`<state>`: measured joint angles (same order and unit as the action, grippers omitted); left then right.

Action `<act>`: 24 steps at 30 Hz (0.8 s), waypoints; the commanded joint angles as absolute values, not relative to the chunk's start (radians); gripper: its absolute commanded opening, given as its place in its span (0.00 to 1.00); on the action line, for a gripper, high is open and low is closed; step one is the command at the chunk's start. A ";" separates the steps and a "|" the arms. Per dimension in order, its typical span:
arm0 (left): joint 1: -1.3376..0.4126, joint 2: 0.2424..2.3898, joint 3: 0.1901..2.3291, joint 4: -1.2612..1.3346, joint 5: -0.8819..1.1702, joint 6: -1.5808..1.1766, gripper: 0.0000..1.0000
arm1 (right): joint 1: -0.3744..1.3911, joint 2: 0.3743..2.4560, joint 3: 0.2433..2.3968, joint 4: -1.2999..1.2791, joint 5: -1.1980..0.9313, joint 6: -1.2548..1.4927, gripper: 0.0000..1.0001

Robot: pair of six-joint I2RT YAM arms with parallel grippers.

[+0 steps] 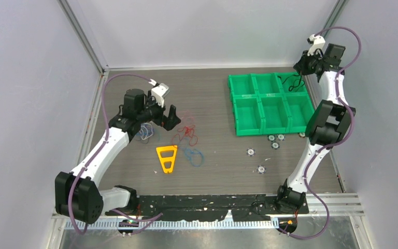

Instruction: Untangle the cables

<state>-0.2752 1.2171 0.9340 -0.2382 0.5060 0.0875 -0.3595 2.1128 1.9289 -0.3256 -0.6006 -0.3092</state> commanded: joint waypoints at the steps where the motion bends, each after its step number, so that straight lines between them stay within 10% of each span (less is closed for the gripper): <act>1: -0.276 1.235 0.992 -0.257 0.478 0.105 0.99 | -0.335 2.143 2.009 -0.354 -0.589 -0.335 0.05; 13: -0.276 1.289 1.038 -0.303 0.470 0.118 0.99 | -0.324 2.196 2.026 -0.502 -0.555 -0.508 0.10; 24: -0.268 1.310 1.065 -0.357 0.512 0.130 0.99 | -0.329 2.115 2.086 -0.687 -0.571 -0.531 0.66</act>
<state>-0.2749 1.3216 1.0290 -0.3428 0.4747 0.1127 -0.3241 2.2147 2.0243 -0.6289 -0.5499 -0.5179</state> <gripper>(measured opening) 0.992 0.571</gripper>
